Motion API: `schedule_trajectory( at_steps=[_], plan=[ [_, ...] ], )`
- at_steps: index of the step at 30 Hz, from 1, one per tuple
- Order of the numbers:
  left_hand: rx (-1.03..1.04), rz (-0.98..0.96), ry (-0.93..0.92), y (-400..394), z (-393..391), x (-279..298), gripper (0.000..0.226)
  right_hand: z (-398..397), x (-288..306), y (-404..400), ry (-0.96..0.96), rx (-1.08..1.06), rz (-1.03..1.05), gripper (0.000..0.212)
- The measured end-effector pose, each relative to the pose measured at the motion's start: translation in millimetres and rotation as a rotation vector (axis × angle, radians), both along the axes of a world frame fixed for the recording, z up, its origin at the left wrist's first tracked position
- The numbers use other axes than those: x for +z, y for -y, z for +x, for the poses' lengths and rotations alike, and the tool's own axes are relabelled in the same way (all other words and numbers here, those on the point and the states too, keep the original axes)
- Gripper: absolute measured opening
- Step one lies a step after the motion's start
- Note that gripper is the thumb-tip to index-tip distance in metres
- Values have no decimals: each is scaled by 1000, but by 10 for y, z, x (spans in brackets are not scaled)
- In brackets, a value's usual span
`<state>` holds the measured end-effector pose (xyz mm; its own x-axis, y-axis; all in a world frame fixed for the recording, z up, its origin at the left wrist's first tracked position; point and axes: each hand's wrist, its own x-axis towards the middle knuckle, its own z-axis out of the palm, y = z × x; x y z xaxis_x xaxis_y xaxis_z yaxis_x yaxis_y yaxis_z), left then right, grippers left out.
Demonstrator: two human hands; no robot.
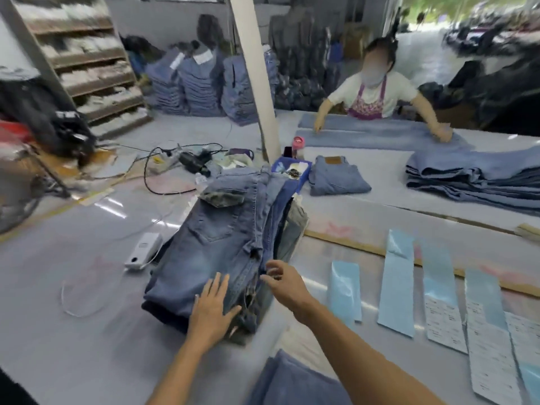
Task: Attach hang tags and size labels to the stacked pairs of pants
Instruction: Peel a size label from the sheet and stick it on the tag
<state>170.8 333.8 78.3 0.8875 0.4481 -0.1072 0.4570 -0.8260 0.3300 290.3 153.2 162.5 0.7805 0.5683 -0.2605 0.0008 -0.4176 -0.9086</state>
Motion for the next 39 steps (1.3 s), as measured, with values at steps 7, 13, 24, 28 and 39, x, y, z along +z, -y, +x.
schedule_trajectory(
  at_steps=[7, 13, 24, 28, 39],
  plan=[
    [164, 11, 86, -135, -51, 490, 30, -114, -292, -322, -374, 87, -113, 59],
    [245, -111, 398, 338, -185, 617, 29, -272, -265, -664, -776, -46, 299, 72],
    [1093, -1646, 873, 35, -314, 383, 58, -457, -229, -837, -760, -171, 339, 22],
    [1220, -1352, 982, -102, -27, 734, 53, -435, 17, -729, -848, -141, 505, 31],
    [398, -1237, 1219, 525, -224, 2933, 52, 368, 487, -307, -1004, -395, 1185, 92]
  ],
)
